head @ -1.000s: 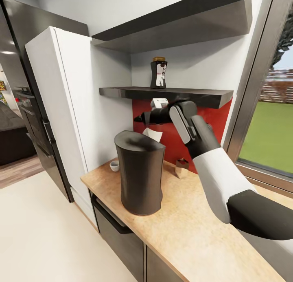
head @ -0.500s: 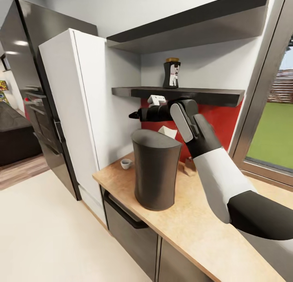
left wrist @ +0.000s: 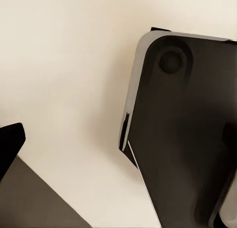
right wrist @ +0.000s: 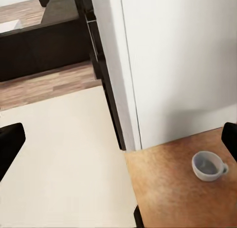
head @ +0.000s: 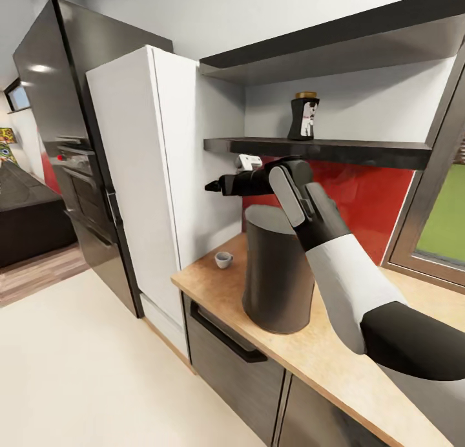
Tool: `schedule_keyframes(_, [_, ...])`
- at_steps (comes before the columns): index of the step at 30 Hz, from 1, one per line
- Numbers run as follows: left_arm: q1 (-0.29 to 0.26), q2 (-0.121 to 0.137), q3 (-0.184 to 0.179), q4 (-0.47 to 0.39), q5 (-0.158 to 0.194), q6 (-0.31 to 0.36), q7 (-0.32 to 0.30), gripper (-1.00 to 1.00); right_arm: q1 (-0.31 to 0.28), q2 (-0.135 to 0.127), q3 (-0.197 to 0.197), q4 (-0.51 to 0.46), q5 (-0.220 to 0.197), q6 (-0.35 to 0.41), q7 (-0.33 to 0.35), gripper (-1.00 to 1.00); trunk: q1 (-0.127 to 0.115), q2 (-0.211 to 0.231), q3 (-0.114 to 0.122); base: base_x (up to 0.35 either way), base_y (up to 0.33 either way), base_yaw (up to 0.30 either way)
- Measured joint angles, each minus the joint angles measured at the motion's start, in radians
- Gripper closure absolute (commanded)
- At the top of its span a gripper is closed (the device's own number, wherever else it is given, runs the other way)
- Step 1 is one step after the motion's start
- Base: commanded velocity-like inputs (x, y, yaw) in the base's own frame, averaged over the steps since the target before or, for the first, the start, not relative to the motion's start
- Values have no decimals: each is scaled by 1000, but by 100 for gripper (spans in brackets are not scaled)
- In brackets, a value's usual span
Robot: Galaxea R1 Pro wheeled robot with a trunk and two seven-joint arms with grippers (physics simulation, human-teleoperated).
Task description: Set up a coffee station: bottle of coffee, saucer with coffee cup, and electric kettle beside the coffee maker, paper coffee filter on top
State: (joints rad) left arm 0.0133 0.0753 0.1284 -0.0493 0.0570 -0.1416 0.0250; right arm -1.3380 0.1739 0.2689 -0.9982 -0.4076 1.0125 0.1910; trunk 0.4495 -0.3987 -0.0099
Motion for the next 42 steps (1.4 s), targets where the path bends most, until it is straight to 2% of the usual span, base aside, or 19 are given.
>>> schedule_keyframes(6, [0,0,0,-1,0,0,1,-100,20,0,0,6,0,0,2,-100,0,0,0,0,338,0])
schedule_keyframes(10, [0,0,0,-2,0,0,0,-100,60,0,2,30,2,0,2,-100,0,0,0,0,330,0])
schedule_keyframes(13, [-1,0,0,-3,0,0,0,-100,102,0,33,103,2,0,4,-100,0,0,0,0,210,0])
schedule_keyframes(19, [-2,0,0,-4,0,-1,0,-100,170,1,137,297,1,-4,21,-100,0,0,0,0,47,0])
schedule_keyframes(26, [-4,0,0,-6,1,-1,0,-100,253,1,189,451,2,-9,81,-100,0,0,0,0,5,0])
schedule_keyframes(29, [-5,-1,-1,-6,1,-1,-1,-100,338,1,223,507,6,-10,91,-100,0,0,0,0,0,0])
schedule_keyframes(31, [-5,-2,-1,-6,1,-1,-1,-100,373,1,240,521,6,-12,93,-100,0,0,0,0,0,0])
schedule_keyframes(32, [-5,-3,-2,-6,1,-2,-2,-100,424,1,271,537,9,-37,93,-100,0,0,0,0,0,0])
schedule_keyframes(37, [-5,-3,-2,-7,1,-4,-3,-100,512,1,305,605,12,-122,93,-100,0,0,0,0,0,0])
schedule_keyframes(42, [-6,-3,-3,-7,-1,-4,-3,-100,561,1,309,645,13,-156,94,-100,0,0,0,0,0,0])
